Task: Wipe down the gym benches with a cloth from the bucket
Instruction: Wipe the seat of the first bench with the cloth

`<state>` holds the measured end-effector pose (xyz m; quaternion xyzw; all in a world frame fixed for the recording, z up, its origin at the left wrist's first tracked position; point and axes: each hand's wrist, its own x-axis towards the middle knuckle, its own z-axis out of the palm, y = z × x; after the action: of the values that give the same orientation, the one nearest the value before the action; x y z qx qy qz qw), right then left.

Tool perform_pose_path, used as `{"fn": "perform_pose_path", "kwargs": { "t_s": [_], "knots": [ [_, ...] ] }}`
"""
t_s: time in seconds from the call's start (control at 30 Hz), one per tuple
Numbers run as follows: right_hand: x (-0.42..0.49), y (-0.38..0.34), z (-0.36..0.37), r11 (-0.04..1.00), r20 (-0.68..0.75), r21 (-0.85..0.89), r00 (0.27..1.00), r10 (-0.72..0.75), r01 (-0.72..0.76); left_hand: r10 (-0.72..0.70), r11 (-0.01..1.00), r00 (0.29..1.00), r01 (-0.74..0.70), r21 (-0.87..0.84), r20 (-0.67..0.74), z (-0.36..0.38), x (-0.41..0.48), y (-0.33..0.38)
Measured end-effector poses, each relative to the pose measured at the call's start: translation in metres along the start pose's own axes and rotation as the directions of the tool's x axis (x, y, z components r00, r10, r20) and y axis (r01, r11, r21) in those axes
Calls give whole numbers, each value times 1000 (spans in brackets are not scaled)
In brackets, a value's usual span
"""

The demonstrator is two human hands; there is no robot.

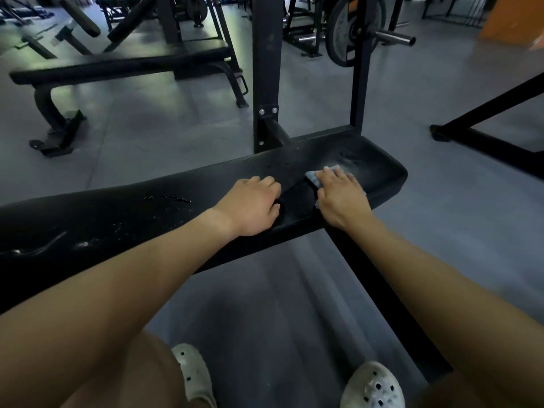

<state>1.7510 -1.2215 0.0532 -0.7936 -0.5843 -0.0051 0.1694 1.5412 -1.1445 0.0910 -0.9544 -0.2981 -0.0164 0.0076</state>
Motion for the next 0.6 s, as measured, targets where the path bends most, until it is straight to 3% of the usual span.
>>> {"fn": "perform_pose_path", "kwargs": {
  "t_s": [0.17, 0.27, 0.43, 0.6],
  "knots": [
    [-23, -22, 11, 973, 93, 37, 968, -231, 229, -75, 994, 997, 73, -87, -21, 1, 28, -8],
    [-12, 0, 3, 966, 170, 17, 952, -256, 257, -108, 985, 994, 108, -136, 5, 6, 36, -13],
    [35, 33, -7, 1000, 91, -5, 996, 25, -25, -84, 978, 996, 83, -190, 1, 15, 43, -20],
    [55, 20, -2, 965, -27, 34, 965, 261, -260, -88, 972, 994, 71, -222, -65, 21, 53, -30]
  ]
}}
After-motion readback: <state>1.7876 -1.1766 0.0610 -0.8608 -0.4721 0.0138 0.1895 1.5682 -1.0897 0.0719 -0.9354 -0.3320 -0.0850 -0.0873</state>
